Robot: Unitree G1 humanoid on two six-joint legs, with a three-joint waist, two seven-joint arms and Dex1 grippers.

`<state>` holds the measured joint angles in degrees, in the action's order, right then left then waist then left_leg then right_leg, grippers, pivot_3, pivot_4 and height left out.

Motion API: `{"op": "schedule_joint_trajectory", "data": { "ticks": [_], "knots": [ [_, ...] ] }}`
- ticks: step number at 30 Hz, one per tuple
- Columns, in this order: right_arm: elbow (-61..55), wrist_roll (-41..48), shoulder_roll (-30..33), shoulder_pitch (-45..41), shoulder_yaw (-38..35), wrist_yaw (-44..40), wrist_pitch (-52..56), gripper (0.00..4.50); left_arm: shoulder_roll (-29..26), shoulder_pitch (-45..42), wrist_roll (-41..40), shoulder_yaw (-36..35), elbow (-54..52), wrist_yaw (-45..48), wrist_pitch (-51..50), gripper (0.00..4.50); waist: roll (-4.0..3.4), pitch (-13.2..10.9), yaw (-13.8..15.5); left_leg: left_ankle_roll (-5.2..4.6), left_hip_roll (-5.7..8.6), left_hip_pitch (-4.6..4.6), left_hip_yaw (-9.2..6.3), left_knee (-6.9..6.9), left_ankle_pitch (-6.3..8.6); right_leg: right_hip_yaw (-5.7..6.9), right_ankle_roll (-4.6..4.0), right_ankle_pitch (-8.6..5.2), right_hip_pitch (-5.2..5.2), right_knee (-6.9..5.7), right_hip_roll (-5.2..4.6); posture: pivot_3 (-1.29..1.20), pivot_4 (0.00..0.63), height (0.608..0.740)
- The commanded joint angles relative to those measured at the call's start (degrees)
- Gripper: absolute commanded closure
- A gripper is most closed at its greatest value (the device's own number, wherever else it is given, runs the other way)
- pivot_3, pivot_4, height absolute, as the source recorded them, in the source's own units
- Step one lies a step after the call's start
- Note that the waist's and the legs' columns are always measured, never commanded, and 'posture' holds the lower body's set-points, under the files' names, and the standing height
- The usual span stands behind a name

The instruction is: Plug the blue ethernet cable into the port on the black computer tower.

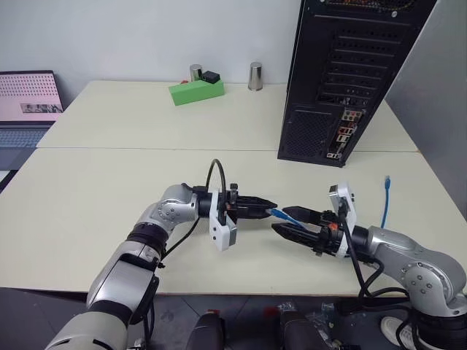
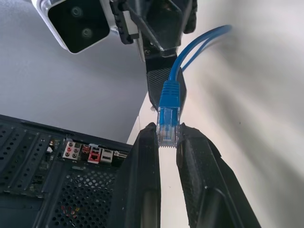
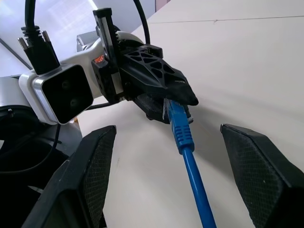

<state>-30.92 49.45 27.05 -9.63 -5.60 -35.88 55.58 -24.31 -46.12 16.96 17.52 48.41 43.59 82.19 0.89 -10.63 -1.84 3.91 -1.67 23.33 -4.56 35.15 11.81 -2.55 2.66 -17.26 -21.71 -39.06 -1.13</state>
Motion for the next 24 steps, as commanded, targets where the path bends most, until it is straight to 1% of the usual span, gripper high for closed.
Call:
{"op": "schedule_joint_trajectory", "data": {
  "ticks": [1, 3, 5, 6, 7, 8, 9, 10, 13, 20, 22, 24],
  "knots": [
    [-1.17, 2.59, 0.09, 0.00, -1.19, 0.86, -0.29, 0.79, -1.23, -1.45, 1.85, 0.21, -0.14, -3.80, 1.28, 4.23, 0.00, 0.00, 0.00, 0.00, 0.00, 0.00, 0.00, 0.00, 0.00, 0.00, 0.00, 0.00, 0.00, 0.00, 0.00, 0.00, 0.150, 0.740],
    [-1.17, 2.84, 0.30, 0.09, -1.05, 1.08, -0.51, 0.79, -1.51, -1.60, 2.65, 0.50, -0.25, -5.07, 1.34, 4.23, 0.00, 0.00, 0.00, 0.00, 0.00, 0.00, 0.00, 0.00, 0.00, 0.00, 0.00, 0.00, 0.00, 0.00, 0.00, 0.00, 0.150, 0.740],
    [-1.05, 3.10, 0.38, 0.12, -1.00, 1.47, -0.59, 1.15, -1.73, -1.74, 3.24, 0.83, -0.46, -6.26, 1.27, 4.23, 0.00, 0.00, 0.01, 0.00, 0.00, 0.00, 0.00, 0.00, 0.00, 0.00, 0.00, 0.00, 0.00, 0.00, 0.00, 0.00, 0.150, 0.740],
    [-1.05, 3.07, 0.46, 0.16, -0.93, 1.53, -0.63, 1.26, -1.83, -1.79, 3.48, 1.02, -0.57, -6.82, 1.21, 4.23, 0.00, 0.00, 0.01, 0.00, 0.00, 0.00, 0.00, 0.00, 0.00, 0.00, 0.00, 0.00, 0.00, 0.00, 0.00, 0.00, 0.150, 0.740],
    [-1.12, 2.90, 0.63, 0.21, -0.80, 1.51, -0.68, 1.54, -1.94, -1.80, 3.74, 1.17, -0.70, -7.33, 1.22, 4.23, 0.00, 0.00, 0.01, 0.00, 0.00, 0.00, 0.00, 0.00, 0.00, 0.00, 0.00, 0.00, 0.00, 0.00, 0.00, 0.00, 0.150, 0.740],
    [-1.14, 2.84, 0.71, 0.23, -0.74, 1.52, -0.69, 1.67, -2.06, -1.82, 4.00, 1.31, -0.79, -7.77, 1.26, 4.23, 0.00, 0.00, 0.01, 0.00, 0.00, 0.00, 0.00, 0.00, 0.00, 0.00, 0.00, 0.00, 0.00, 0.00, 0.00, 0.00, 0.150, 0.740],
    [-1.15, 2.81, 0.78, 0.26, -0.69, 1.53, -0.72, 2.00, -2.14, -1.83, 4.19, 1.50, -0.96, -8.19, 1.24, 4.23, 0.00, 0.00, 0.01, 0.00, 0.00, 0.00, 0.00, 0.00, 0.00, 0.00, 0.00, 0.00, 0.00, 0.00, 0.00, 0.00, 0.150, 0.740],
    [-1.14, 2.83, 0.82, 0.28, -0.67, 1.57, -0.75, 2.12, -2.24, -1.85, 4.38, 1.68, -1.09, -8.61, 1.21, 4.23, 0.00, 0.00, 0.00, 0.00, 0.00, 0.00, 0.00, 0.00, 0.00, 0.00, 0.00, 0.00, 0.00, 0.00, 0.00, 0.00, 0.150, 0.740],
    [-1.10, 2.97, 0.70, 0.13, -0.66, 1.86, -0.84, 2.81, -2.50, -1.89, 4.72, 2.26, -1.70, -9.76, 1.23, 4.23, 0.00, 0.00, 0.00, 0.00, 0.00, 0.00, 0.00, 0.00, 0.00, 0.00, 0.00, 0.00, 0.00, 0.00, 0.00, 0.00, 0.150, 0.740],
    [-0.77, 4.04, 0.00, -0.15, -0.84, 2.56, -0.51, 4.25, -3.10, -2.00, 4.86, 3.38, -2.38, -11.56, 0.88, 4.23, 0.00, 0.00, 0.01, 0.00, 0.00, 0.00, 0.00, 0.00, 0.00, 0.00, 0.00, 0.00, 0.00, 0.00, 0.00, 0.00, 0.150, 0.740],
    [-0.58, 4.18, -0.12, -0.17, -0.89, 2.65, -0.47, 4.49, -3.18, -1.97, 5.21, 3.51, -2.40, -12.18, 0.71, 4.23, 0.00, 0.00, 0.01, 0.00, 0.00, 0.00, 0.00, 0.00, 0.00, 0.00, 0.00, 0.00, 0.00, 0.00, 0.00, 0.00, 0.150, 0.740],
    [-0.46, 4.32, -0.21, -0.15, -0.82, 2.68, -0.35, 4.50, -3.24, -1.76, 5.33, 3.66, -2.67, -12.63, 0.66, 4.23, 0.00, 0.00, 0.01, 0.00, 0.00, 0.00, 0.00, 0.00, 0.00, 0.00, 0.00, 0.00, 0.00, 0.00, 0.00, 0.00, 0.150, 0.740]
  ]
}}
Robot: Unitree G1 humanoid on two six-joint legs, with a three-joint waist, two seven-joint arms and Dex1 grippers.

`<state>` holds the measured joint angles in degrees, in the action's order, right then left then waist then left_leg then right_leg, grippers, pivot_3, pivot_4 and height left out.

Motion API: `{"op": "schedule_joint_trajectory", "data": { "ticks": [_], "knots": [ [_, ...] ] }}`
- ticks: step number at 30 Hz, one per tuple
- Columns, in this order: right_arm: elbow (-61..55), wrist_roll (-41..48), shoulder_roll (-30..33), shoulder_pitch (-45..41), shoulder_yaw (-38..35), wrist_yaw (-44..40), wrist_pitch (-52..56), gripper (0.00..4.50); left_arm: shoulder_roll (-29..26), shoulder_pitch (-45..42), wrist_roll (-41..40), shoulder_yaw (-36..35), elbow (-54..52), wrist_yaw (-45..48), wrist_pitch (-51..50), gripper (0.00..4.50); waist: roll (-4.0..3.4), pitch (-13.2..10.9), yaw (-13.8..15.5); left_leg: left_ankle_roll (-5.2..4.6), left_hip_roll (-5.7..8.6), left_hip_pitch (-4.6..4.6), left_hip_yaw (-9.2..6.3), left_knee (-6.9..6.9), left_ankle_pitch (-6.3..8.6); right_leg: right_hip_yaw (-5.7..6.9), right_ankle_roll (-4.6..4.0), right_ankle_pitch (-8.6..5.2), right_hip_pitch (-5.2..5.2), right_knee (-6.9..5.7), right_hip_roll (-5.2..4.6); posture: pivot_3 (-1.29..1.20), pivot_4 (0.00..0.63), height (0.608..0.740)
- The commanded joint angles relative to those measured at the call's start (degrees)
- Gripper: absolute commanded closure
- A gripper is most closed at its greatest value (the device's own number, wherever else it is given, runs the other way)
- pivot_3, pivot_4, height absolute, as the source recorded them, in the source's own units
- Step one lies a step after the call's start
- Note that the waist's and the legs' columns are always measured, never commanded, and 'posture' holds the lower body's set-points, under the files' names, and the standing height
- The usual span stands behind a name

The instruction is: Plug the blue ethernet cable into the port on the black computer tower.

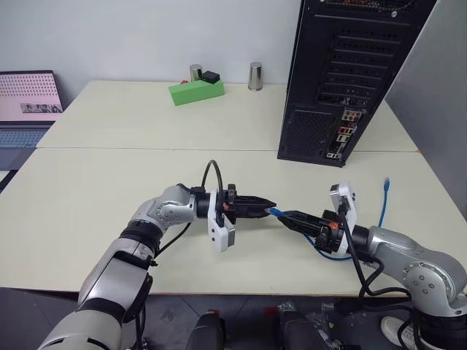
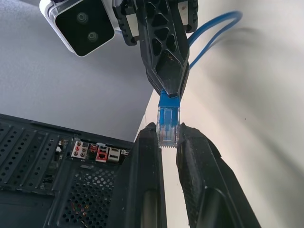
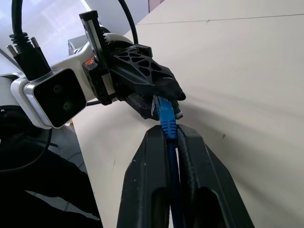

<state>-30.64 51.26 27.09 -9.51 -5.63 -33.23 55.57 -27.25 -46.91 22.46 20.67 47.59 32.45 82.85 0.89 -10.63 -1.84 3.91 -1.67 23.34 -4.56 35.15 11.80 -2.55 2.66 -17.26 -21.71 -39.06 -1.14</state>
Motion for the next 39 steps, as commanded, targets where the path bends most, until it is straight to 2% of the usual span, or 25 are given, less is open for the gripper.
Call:
{"op": "schedule_joint_trajectory", "data": {
  "ticks": [1, 8, 10, 15, 17, 20, 24, 26, 30, 34, 39],
  "knots": [
    [-0.74, 2.67, -0.25, -0.21, -0.72, 0.04, -0.26, 4.50, -0.34, -0.83, -0.10, 0.62, -2.06, -1.70, 0.03, 4.23, 0.00, 0.00, 0.00, 0.00, 0.00, 0.00, 0.00, 0.00, 0.00, 0.00, 0.00, 0.00, 0.00, 0.00, 0.00, 0.00, 0.150, 0.740],
    [-0.29, 5.03, -0.26, -0.34, -0.90, 0.38, 0.13, 4.50, -0.72, 0.10, -1.03, 1.41, -2.73, -2.26, -1.73, 4.23, 0.00, 0.00, 0.00, 0.00, 0.00, 0.00, 0.00, 0.00, 0.00, 0.00, 0.00, 0.00, 0.00, 0.00, 0.00, 0.00, 0.150, 0.740],
    [-0.26, 5.20, 0.13, -0.36, -0.92, 0.24, 0.11, 4.50, -1.13, 0.31, -2.66, 2.34, -2.85, -1.49, -2.87, 3.53, 0.00, 0.00, 0.00, 0.00, 0.00, 0.00, 0.00, 0.00, 0.00, 0.00, 0.00, 0.00, 0.00, 0.00, 0.00, 0.00, 0.150, 0.740],
    [-0.45, 4.10, 1.64, 0.17, -1.28, 0.20, -1.18, 4.50, -2.83, 2.35, -14.10, 5.93, -5.67, 5.88, -11.54, 2.57, 0.00, 0.00, -0.08, 0.00, -0.01, 0.00, 0.00, 0.00, 0.00, -0.01, 0.00, 0.00, 0.00, -0.01, 0.00, 0.00, 0.150, 0.740],
    [-1.76, 2.33, 1.63, 1.23, -1.88, 2.21, -2.63, 4.50, -3.30, 4.71, -20.29, 5.91, -9.06, 10.26, -18.76, 2.24, 0.00, 0.00, -0.10, 0.00, -0.01, 0.00, 0.00, -0.01, 0.00, -0.01, 0.00, 0.00, 0.00, -0.02, 0.00, 0.00, 0.150, 0.740],
    [-4.54, -2.64, 0.19, 3.18, -3.04, 8.42, -6.15, 4.50, -2.63, 7.82, -30.04, 2.45, -15.10, 14.57, -35.62, 1.65, -0.01, 0.00, -0.08, 0.00, -0.02, 0.01, -0.01, -0.02, 0.00, 0.00, 0.00, 0.00, -0.01, -0.01, 0.00, 0.00, 0.150, 0.740],
    [-7.17, -10.30, -1.18, 6.35, -4.05, 15.96, -10.19, 4.50, -0.48, 9.67, -33.55, -1.06, -23.44, 12.42, -53.10, 0.93, -0.01, 0.00, -0.02, 0.00, -0.02, 0.04, -0.04, 0.00, 0.00, 0.02, 0.00, 0.00, -0.03, -0.03, 0.00, 0.00, 0.150, 0.740],
    [-8.40, -14.00, -3.98, 6.33, -4.39, 22.44, -11.29, 4.50, 1.55, 9.83, -33.80, -2.76, -27.84, 8.98, -62.46, 0.56, -0.01, 0.00, -0.01, 0.00, -0.01, 0.05, -0.04, 0.01, 0.00, 0.02, 0.01, -0.01, -0.02, -0.01, 0.00, 0.00, 0.150, 0.740],
    [-8.86, -21.35, -9.50, 2.86, -3.34, 34.01, -11.11, 4.50, 5.74, 10.35, -34.28, -3.86, -36.04, 5.57, -78.86, 0.56, -0.02, 0.01, -0.08, 0.01, -0.01, 0.04, -0.05, 0.01, 0.00, 0.01, 0.01, -0.01, -0.02, -0.02, 0.00, 0.00, 0.150, 0.740],
    [-6.08, -28.71, -15.94, -4.08, -1.07, 44.64, -9.99, 4.50, 11.78, 8.51, -35.29, -4.82, -39.48, 0.20, -92.31, 0.56, -0.05, 0.03, -0.55, 0.01, -0.04, 0.01, -0.05, -0.01, -0.01, -0.02, 0.00, -0.01, -0.07, -0.07, 0.06, 0.00, 0.150, 0.740],
    [-0.75, -33.60, -21.03, -10.58, -1.13, 49.76, -10.87, 4.50, 18.04, 6.95, -32.35, -5.36, -39.61, -5.65, -97.20, 0.56, -0.05, 0.03, -0.11, 0.02, 0.00, 0.07, -0.04, -0.01, -0.01, -0.02, -0.01, -0.01, -0.06, -0.01, 0.01, 0.00, 0.150, 0.740]
  ]
}}
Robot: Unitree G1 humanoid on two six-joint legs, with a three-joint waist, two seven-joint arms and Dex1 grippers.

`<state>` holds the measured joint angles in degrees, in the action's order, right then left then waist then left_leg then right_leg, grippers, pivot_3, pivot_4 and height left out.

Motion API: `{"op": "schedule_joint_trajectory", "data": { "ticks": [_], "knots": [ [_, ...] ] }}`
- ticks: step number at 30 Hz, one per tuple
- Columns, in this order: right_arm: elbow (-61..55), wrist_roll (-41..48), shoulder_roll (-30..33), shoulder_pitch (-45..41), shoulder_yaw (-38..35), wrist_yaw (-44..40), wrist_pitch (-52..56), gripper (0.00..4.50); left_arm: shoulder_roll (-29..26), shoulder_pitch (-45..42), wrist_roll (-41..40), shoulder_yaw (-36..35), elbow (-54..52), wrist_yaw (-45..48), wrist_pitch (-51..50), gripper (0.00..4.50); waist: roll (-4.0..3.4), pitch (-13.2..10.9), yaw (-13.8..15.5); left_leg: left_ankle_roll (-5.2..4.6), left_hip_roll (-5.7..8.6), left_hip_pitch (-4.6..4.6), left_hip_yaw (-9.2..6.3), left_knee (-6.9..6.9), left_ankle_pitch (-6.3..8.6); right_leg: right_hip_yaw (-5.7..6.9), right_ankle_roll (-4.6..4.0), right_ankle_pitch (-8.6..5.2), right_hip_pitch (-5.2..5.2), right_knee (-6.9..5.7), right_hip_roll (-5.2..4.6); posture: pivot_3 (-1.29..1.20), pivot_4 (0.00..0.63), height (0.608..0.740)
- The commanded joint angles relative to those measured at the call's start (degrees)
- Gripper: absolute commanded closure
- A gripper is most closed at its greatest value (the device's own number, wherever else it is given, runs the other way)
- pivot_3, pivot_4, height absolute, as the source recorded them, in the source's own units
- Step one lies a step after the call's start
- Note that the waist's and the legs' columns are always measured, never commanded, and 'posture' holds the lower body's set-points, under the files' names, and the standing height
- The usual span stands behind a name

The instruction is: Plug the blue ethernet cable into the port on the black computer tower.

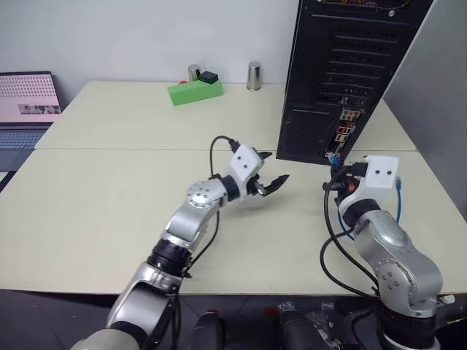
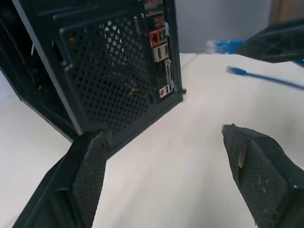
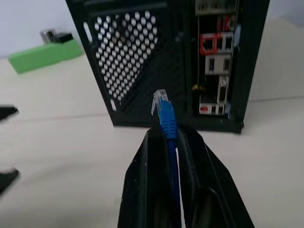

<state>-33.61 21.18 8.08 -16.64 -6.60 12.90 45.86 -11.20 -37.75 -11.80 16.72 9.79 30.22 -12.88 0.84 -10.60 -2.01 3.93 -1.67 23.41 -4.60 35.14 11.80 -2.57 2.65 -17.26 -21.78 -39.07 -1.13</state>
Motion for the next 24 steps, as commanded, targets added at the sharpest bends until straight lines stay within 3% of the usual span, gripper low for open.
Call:
{"op": "schedule_joint_trajectory", "data": {
  "ticks": [1, 9, 24],
  "knots": [
    [3.24, -4.23, -2.65, -4.51, -0.41, 4.20, -1.34, 4.50, 2.73, -2.44, 2.72, -1.26, -1.69, -4.29, -1.90, 0.56, 0.00, 0.00, -0.01, 0.00, 0.00, -0.01, 0.00, 0.00, 0.00, -0.01, 0.00, 0.00, -0.01, 0.00, 0.00, 0.00, 0.150, 0.740],
    [8.64, -7.19, -4.31, -9.67, -3.03, 5.17, -1.67, 4.50, 6.55, -5.41, 3.53, -2.51, 0.50, -5.40, -5.01, 0.56, -0.01, 0.00, 0.15, 0.00, 0.01, 0.01, 0.02, -0.01, 0.00, -0.02, -0.01, 0.00, -0.05, 0.00, 0.00, 0.00, 0.150, 0.740],
    [18.13, -9.27, -3.02, -17.36, -4.86, 1.88, -4.53, 4.50, 6.94, -8.30, 5.61, -3.30, 4.23, -3.52, -3.24, 0.56, -0.01, 0.00, 0.06, 0.00, 0.01, 0.03, 0.05, -0.06, 0.00, -0.03, -0.01, 0.01, -0.10, -0.01, -0.01, 0.00, 0.150, 0.740]
  ]
}}
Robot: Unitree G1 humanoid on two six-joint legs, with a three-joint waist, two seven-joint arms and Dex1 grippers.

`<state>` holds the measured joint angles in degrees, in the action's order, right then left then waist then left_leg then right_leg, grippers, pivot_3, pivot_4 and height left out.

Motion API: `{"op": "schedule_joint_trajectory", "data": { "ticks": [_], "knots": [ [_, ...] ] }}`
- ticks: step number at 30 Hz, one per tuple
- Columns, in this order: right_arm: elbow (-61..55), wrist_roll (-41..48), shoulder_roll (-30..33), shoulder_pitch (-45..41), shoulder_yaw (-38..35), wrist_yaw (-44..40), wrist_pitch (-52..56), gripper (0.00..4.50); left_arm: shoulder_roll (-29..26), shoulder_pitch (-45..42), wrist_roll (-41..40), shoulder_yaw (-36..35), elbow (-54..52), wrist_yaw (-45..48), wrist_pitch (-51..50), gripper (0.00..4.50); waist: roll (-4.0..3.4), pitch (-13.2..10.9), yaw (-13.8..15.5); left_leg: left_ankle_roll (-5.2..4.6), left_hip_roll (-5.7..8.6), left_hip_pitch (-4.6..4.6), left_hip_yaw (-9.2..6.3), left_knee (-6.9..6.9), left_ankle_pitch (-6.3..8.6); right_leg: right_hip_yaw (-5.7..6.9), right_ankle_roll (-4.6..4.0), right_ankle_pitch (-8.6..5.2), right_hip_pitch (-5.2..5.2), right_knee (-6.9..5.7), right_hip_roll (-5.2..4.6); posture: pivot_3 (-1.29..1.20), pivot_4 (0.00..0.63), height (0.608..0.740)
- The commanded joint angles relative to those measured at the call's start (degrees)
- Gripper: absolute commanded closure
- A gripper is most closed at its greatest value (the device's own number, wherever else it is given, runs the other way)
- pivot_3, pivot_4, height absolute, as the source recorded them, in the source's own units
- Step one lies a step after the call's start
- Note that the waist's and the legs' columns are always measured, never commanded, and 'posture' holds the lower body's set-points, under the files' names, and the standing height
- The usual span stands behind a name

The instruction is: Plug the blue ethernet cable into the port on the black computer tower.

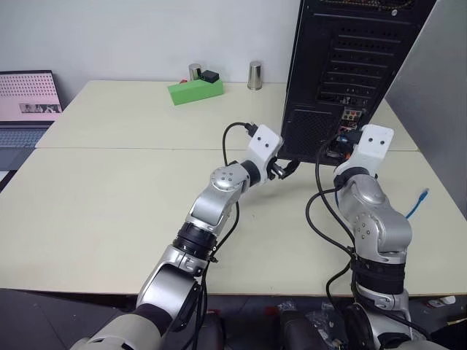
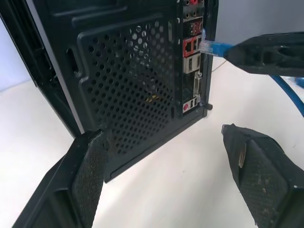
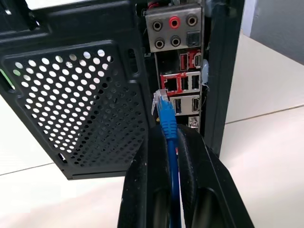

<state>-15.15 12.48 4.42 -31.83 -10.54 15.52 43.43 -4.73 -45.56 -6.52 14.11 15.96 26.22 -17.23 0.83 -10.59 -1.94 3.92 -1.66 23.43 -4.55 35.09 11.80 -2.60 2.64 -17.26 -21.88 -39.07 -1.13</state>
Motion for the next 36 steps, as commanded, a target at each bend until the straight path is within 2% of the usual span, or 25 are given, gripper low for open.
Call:
{"op": "schedule_joint_trajectory", "data": {
  "ticks": [1, 36],
  "knots": [
    [0.03, -0.67, 0.64, -2.36, -0.97, -0.88, -2.30, 4.50, 0.49, -0.48, 0.43, -0.74, -1.93, 0.53, 1.14, 0.56, 0.00, 0.00, -0.01, 0.00, 0.00, 0.00, 0.00, 0.00, 0.00, -0.01, 0.00, 0.00, -0.01, 0.00, 0.00, 0.00, 0.150, 0.740],
    [5.82, -2.42, 2.25, -4.56, -2.76, -3.60, -5.13, 4.50, 1.18, 1.49, 1.65, -0.49, -4.06, 0.96, 0.92, 0.56, 0.00, 0.00, -0.01, 0.00, 0.00, 0.05, 0.02, -0.01, 0.00, -0.03, 0.00, 0.00, -0.08, 0.00, 0.00, 0.00, 0.150, 0.740]
  ]
}}
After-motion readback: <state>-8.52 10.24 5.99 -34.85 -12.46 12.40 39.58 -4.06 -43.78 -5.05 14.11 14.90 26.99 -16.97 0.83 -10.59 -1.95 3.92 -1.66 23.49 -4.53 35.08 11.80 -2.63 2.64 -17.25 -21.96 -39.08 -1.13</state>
